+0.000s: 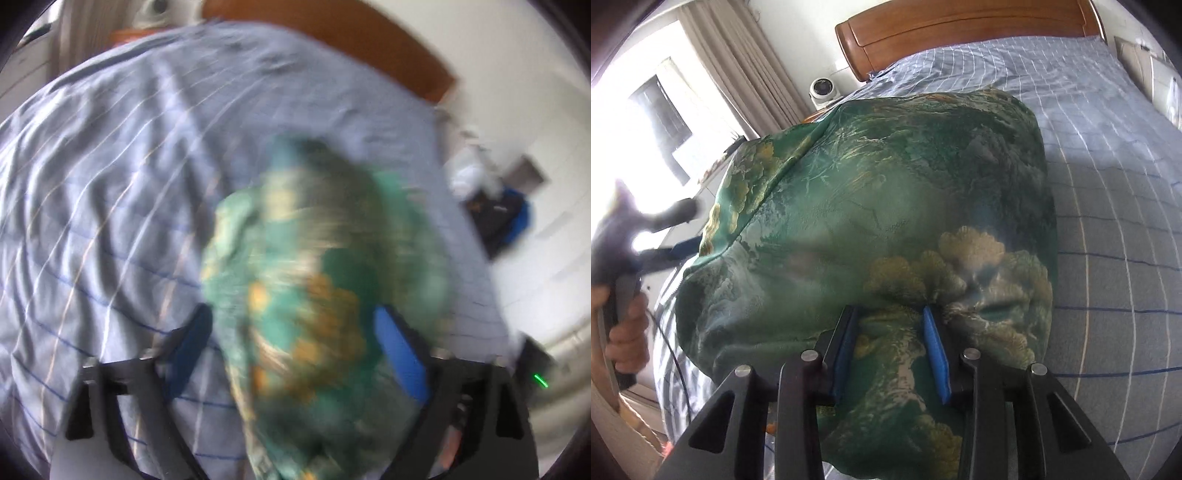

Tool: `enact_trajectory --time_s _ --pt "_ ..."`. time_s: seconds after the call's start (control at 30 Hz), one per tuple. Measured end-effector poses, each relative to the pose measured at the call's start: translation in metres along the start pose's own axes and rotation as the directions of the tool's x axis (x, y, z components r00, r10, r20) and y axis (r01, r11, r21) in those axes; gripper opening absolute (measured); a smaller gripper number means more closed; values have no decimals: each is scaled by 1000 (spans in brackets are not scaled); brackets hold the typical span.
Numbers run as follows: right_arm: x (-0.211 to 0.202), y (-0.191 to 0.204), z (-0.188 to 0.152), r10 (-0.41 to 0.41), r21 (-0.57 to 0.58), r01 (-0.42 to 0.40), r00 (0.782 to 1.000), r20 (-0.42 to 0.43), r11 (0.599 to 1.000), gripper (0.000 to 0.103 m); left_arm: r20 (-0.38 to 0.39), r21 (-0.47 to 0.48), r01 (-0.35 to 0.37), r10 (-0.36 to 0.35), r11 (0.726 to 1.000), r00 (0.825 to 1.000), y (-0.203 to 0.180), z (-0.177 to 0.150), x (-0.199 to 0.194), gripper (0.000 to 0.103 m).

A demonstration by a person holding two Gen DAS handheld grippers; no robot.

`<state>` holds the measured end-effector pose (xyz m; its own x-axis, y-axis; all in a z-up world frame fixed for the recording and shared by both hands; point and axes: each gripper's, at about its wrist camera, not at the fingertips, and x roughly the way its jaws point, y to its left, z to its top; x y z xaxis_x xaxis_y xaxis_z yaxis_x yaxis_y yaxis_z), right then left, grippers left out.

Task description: Fold large clothes

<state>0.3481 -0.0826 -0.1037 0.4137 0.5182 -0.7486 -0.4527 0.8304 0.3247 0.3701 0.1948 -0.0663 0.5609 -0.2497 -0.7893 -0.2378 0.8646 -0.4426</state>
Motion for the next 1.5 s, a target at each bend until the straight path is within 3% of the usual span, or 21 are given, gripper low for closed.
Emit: enact_trajectory --time_s 0.07,0.23,0.3,0.37,0.43,0.5,0.57,0.67,0.73,0.83,0.93,1.03,1.1,1.3,1.5 --pt "-4 5 1 -24 -37 24 1000 -1 999 37 -42 -143 51 -58 988 997 33 -11 19 54" --pt "-70 19 2 15 -83 -6 994 109 997 38 0 -148 42 -43 988 999 47 -32 23 57" --pt "-78 18 -8 32 -87 -23 994 106 996 38 0 -169 53 -54 984 999 52 -33 28 61" --pt "-49 10 -19 36 -61 -35 999 3 997 38 -14 -162 35 -38 986 999 50 -35 35 68" --pt "-17 4 -33 -21 -60 17 998 -65 998 38 -21 -160 8 -12 987 1000 47 -39 38 73" --pt "-10 9 -40 -65 -89 61 997 -46 994 38 -18 -182 -1 -2 983 1000 49 -40 35 87" --pt "-19 18 -38 -90 -100 87 996 -27 991 41 4 -208 14 -13 978 1000 52 -39 22 92" --pt "-60 16 -37 -31 -46 32 999 35 998 67 69 -196 63 -50 979 996 51 -41 -15 92" --pt "-93 5 -45 -6 -8 7 996 86 1000 88 102 -147 47 -32 988 994 46 -47 -41 94" --pt "-125 -21 -65 -60 39 56 992 107 998 96 157 -64 -36 45 997 987 39 -65 -79 100" --pt "-137 -47 -99 -163 68 159 985 63 985 96 198 3 -146 143 989 970 35 -91 -101 103" --pt "-145 -60 -129 -259 86 256 965 27 963 96 257 37 -277 259 960 931 30 -118 -114 103" --pt "-153 -65 -147 -310 98 309 951 -3 946 96 292 60 -315 285 947 913 30 -130 -120 103" --pt "-168 -58 -169 -334 64 335 942 -29 940 96 342 64 -411 367 909 865 17 -148 -133 103" --pt "-175 -46 -176 -323 8 323 946 6 946 96 380 104 -514 443 852 812 2 -151 -132 103"
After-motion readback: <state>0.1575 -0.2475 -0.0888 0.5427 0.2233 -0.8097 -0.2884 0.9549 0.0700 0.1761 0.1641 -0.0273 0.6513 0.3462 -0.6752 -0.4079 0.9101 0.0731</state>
